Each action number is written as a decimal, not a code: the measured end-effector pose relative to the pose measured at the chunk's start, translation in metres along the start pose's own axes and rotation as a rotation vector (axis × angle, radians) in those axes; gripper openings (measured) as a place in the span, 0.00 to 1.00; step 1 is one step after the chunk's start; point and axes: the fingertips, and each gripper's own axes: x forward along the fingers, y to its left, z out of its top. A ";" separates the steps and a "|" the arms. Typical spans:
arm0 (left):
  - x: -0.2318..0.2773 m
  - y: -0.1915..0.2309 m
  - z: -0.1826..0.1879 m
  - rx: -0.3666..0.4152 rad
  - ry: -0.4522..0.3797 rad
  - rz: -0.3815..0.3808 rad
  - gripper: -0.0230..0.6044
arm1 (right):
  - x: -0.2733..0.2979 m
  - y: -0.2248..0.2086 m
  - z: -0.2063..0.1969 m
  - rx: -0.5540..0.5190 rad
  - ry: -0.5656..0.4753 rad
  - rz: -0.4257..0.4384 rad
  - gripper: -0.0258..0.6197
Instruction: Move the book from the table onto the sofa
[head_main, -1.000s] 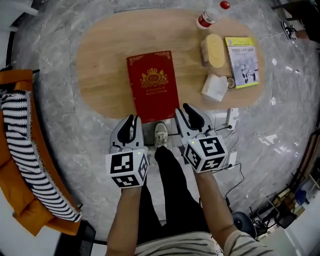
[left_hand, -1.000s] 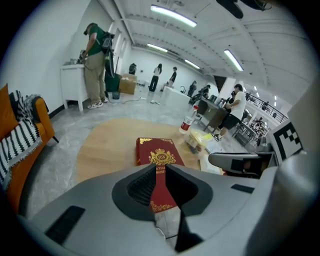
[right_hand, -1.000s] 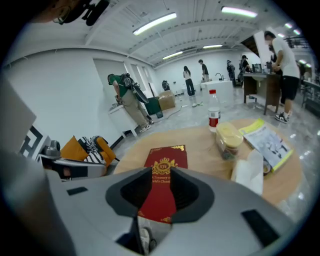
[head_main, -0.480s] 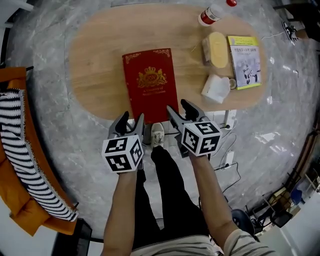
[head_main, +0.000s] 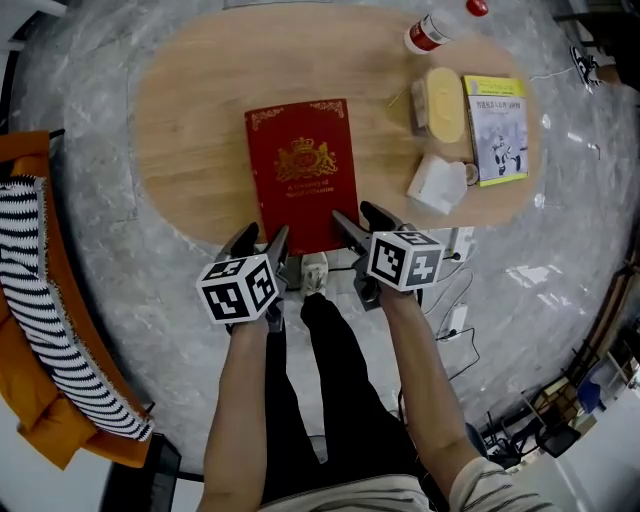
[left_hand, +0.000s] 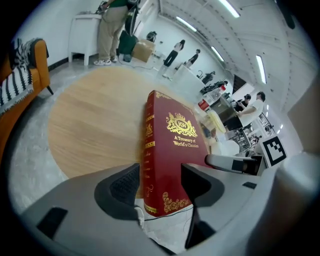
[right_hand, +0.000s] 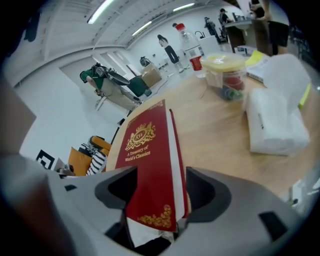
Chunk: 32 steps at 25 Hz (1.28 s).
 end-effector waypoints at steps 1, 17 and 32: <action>0.004 0.001 -0.002 -0.015 0.011 -0.009 0.43 | 0.002 -0.001 -0.001 0.009 0.006 0.008 0.50; 0.025 0.006 -0.010 -0.145 0.076 -0.174 0.47 | 0.026 -0.001 -0.008 0.088 0.067 0.115 0.52; 0.025 -0.006 -0.010 -0.176 0.067 -0.221 0.47 | 0.017 0.000 0.002 0.036 0.022 0.087 0.51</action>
